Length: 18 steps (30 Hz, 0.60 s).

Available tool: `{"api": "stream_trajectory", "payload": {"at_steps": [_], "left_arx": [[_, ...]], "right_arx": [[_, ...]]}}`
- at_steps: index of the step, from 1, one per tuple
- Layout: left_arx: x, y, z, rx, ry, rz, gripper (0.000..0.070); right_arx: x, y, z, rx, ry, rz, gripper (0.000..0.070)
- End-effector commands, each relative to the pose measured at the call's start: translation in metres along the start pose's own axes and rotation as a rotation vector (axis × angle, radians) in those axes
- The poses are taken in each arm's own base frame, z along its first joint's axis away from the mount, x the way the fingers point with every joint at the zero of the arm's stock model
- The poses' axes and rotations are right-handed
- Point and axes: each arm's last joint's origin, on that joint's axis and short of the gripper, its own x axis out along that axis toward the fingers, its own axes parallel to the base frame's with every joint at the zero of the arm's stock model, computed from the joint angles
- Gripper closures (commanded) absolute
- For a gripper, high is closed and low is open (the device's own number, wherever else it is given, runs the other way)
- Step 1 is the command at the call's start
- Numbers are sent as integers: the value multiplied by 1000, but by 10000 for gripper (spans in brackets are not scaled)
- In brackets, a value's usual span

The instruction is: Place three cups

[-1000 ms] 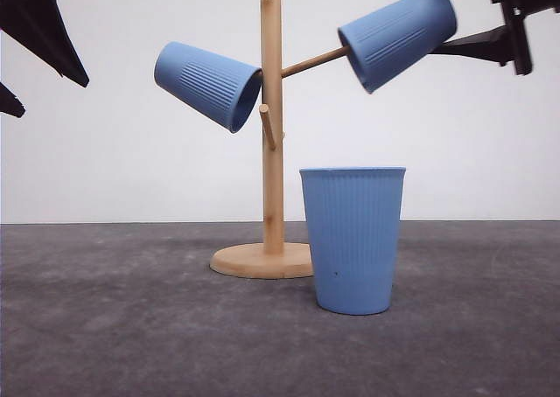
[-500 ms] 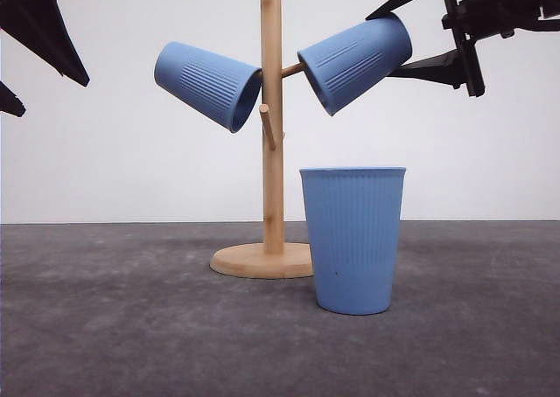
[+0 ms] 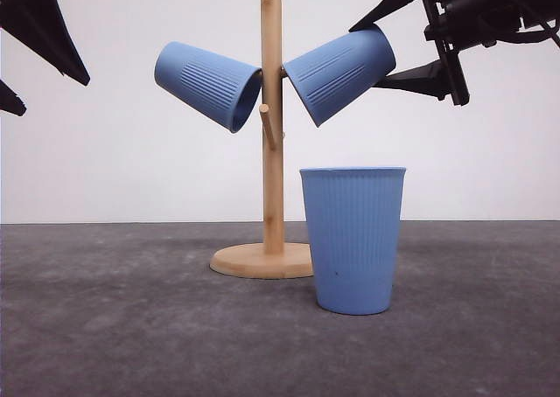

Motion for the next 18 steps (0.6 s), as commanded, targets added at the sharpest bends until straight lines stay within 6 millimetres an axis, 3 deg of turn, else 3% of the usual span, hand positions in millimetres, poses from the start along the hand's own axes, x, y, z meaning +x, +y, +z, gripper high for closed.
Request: {"api": "stream_trajectory", "payload": {"at_steps": [1,4,10,18], "left_arx": [[0,-2,4,7,-14,-4,230],[0,-1,4,7,-14,-3,230],[0,-2,4,7,-14,-4,230],[0,-2,4,7,-14,-4,230]], "right_arx": [[4,0,5,-27,-7,6,252],[4,0,5,-27,-6,7,195],[4,0,5,-31,-6,9,151],[-2,1,8,-51,-18,6,149]]}}
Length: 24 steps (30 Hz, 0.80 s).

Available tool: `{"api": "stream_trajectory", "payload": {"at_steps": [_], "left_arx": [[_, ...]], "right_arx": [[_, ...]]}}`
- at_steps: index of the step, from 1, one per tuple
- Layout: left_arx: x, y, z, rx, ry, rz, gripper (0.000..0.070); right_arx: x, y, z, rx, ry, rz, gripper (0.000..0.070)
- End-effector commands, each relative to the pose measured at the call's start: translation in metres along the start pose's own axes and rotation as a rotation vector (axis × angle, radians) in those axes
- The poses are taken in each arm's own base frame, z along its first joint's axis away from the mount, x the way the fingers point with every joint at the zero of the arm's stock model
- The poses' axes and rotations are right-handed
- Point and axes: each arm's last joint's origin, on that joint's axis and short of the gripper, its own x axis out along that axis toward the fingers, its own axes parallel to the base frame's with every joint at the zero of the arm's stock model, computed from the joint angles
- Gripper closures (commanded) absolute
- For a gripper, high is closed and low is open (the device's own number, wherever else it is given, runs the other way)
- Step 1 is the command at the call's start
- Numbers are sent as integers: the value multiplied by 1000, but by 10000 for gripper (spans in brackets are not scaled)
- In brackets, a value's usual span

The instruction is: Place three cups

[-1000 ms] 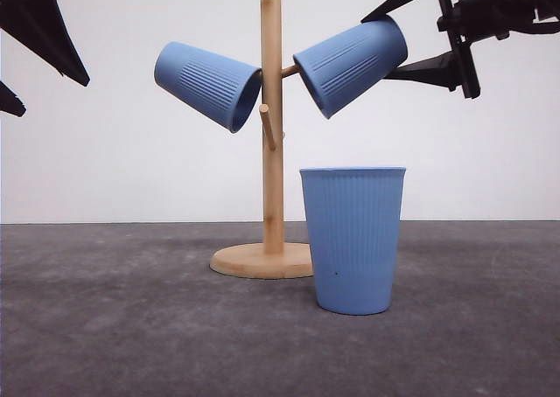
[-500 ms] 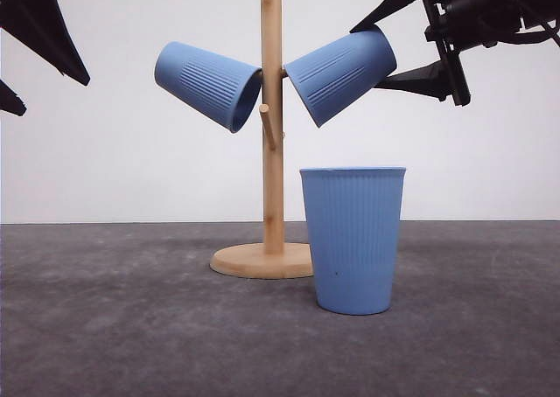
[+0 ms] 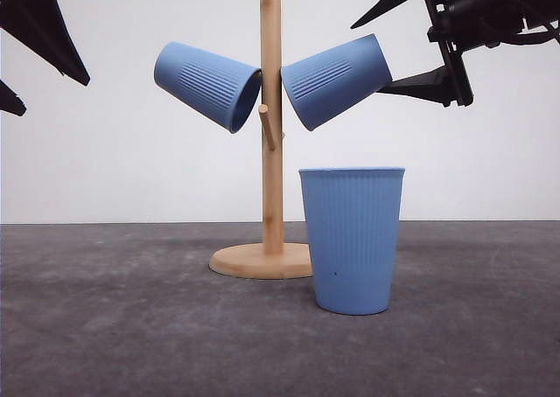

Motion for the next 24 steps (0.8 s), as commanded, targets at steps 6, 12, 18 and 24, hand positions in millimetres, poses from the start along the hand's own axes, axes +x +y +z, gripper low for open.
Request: {"api": "stream_trajectory", "payload": {"at_steps": [6,12,18,24], "left_arx": [[0,-1,4,7,-14,-4,230],[0,-1,4,7,-14,-4,230],[0,-1,4,6,-14,-4,230],[0,-1,4,6,-14,-4,230]], "right_arx": [[-21,18,10,-103,-29,-18,149],[-42,37,-3,-161,40,-102,150],[-50,47,-33,-146,185,-247,150],[-37,48,-69,-171,366,-455,150]]}}
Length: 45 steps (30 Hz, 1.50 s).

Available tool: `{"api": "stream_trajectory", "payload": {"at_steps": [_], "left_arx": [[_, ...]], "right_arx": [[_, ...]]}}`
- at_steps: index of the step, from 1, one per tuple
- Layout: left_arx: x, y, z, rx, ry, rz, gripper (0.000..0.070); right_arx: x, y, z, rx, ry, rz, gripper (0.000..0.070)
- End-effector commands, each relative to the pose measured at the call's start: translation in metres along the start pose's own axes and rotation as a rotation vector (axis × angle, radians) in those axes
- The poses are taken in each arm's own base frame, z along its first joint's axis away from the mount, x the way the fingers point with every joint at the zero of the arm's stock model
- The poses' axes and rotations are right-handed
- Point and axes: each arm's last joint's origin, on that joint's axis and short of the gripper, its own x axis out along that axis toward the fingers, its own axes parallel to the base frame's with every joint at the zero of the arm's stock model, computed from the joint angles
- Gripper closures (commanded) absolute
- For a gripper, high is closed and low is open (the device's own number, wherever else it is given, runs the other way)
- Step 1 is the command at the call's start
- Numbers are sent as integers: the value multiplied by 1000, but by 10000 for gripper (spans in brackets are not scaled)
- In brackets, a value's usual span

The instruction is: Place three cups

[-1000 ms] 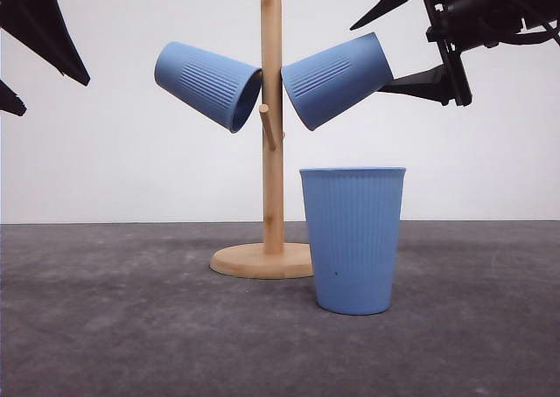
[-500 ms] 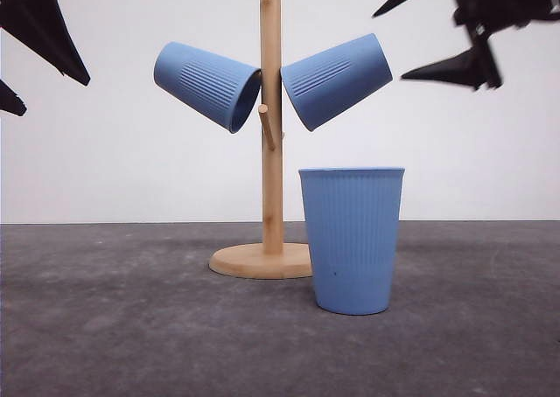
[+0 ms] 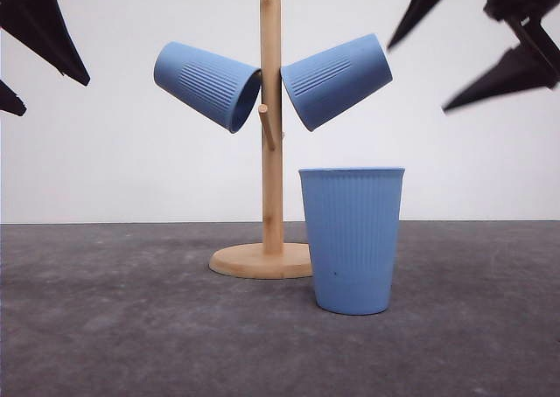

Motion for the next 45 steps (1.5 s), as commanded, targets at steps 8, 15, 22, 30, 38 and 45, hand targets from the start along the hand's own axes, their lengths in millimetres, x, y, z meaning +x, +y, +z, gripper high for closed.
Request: {"api": "stream_trajectory", "payload": {"at_steps": [8,15,22,30,38,45], "left_arx": [[0,-1,3,4,-5,-3,230],[0,-1,3,3,-3,-3,230],[0,-1,2,1,6,-1,229],[0,-4,-1,1,51,-111,225],[1,-14,-5,-12,138,-446,146],[17,-21,-9,0,236,-682,55]], "right_arx": [[50,16,-14,-105,142,-141,162],[82,8,-22,-101,226,-231,319],[85,7,-23,-95,237,-234,664],[73,10,-27,-116,293,-176,696],[50,15,-23,-112,326,95,696],[46,21,-23,-89,391,367,696]]}}
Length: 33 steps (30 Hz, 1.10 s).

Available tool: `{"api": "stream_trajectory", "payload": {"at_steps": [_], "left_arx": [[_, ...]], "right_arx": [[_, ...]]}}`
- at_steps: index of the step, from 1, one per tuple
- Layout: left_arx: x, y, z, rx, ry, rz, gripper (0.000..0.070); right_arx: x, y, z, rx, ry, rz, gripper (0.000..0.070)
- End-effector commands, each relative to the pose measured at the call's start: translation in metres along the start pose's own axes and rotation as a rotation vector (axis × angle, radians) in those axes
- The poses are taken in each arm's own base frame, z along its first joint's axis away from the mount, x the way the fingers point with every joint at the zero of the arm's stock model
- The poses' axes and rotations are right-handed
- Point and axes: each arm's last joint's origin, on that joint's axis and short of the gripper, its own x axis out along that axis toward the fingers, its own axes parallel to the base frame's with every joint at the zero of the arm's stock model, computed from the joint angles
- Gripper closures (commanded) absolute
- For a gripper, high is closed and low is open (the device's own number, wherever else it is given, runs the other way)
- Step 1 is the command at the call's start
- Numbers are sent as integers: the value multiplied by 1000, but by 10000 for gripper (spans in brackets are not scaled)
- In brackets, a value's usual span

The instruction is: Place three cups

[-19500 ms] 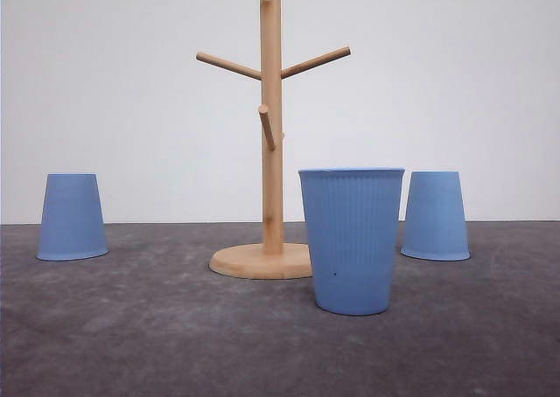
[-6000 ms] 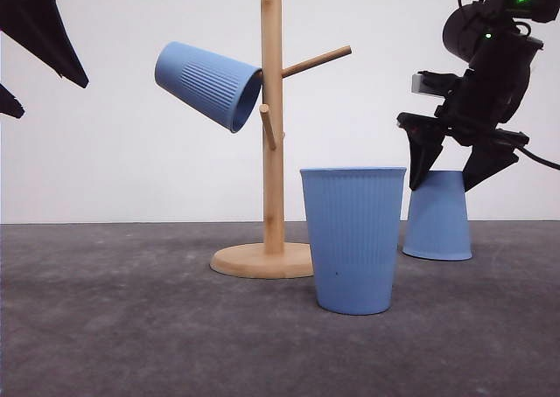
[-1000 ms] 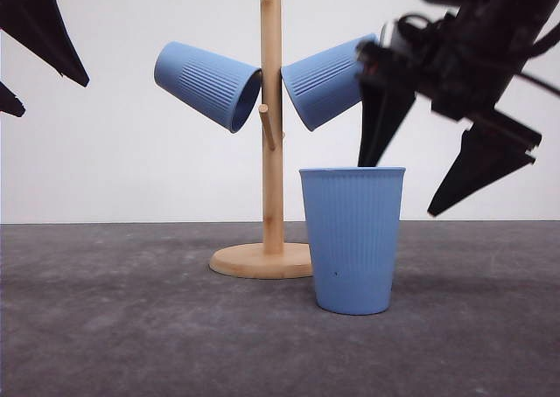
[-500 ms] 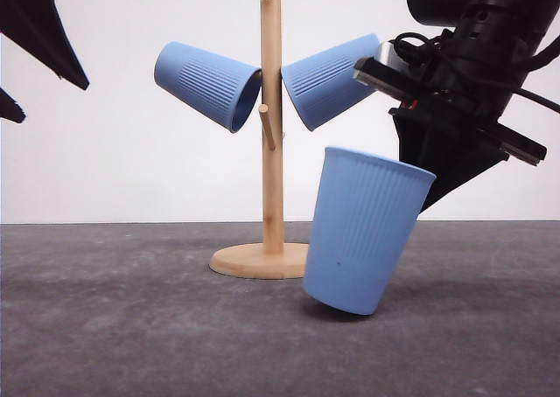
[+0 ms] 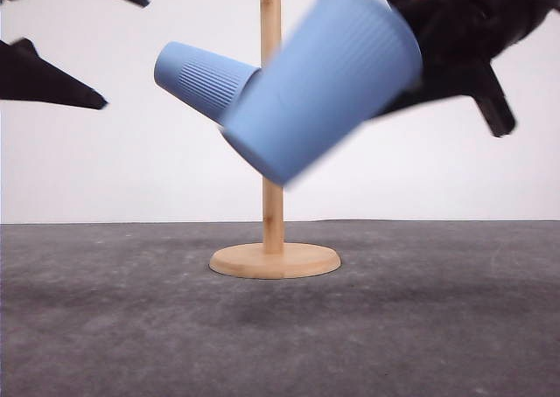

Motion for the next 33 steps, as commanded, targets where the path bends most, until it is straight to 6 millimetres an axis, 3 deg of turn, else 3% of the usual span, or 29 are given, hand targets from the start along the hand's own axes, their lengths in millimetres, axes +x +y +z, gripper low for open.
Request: {"api": "stream_trajectory", "payload": {"at_steps": [1,9,24,33], "left_arx": [[5,0,4,50,17,-65,51],[28,1,7,128,80,-319,50],[72,-12,2,223,173,-431,49],[79,-19,2,262,177,-465,58]], "right_arx": [[0,5,5,-37,7,63,696],[0,8,4,-39,38,188,696],[3,13,2,-38,69,256,696],[8,16,1,-46,90,261,696]]}}
